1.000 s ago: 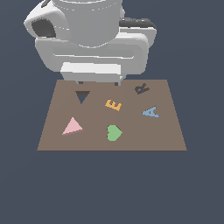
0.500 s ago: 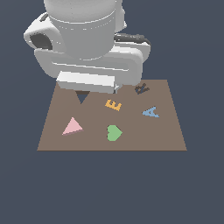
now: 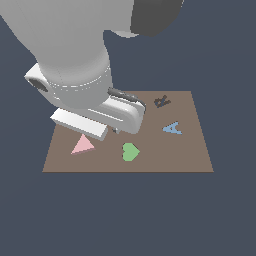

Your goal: Insert a designated object into the corresponding slot on a board.

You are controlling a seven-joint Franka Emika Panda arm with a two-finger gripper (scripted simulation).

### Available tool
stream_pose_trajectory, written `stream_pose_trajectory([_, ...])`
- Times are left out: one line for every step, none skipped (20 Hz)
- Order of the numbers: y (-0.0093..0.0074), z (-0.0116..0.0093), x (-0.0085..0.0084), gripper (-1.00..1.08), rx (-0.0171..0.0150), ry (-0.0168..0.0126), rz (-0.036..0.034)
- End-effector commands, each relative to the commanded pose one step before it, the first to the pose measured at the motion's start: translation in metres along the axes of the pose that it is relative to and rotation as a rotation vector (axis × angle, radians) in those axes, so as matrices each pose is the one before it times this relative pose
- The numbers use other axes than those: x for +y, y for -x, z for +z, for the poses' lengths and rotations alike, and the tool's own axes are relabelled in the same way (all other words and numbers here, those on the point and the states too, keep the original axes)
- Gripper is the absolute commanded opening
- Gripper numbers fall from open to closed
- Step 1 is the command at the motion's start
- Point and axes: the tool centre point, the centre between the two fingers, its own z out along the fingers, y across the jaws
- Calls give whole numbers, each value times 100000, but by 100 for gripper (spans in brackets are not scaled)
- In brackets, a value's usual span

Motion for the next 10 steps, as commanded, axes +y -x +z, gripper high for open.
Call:
stream_pose_trajectory([-1311, 1663, 867, 100, -356, 218, 9167])
stream_pose_trajectory([-525, 632, 311, 100, -137, 46, 3565])
stream_pose_trajectory([-502, 602, 298, 100, -133, 39, 3405])
stream_pose_trajectory([-477, 571, 284, 100, -129, 33, 3238])
stream_pose_trajectory([-452, 539, 270, 100, -124, 28, 3065])
stream_pose_trajectory([-426, 506, 255, 100, -118, 24, 2884])
stream_pose_trajectory([-399, 472, 238, 100, -112, 21, 2698])
stream_pose_trajectory([-373, 439, 224, 100, -107, 16, 2518])
stream_pose_trajectory([-345, 405, 209, 100, -102, 12, 2334])
stream_pose_trajectory([-318, 370, 195, 100, -96, 8, 2146])
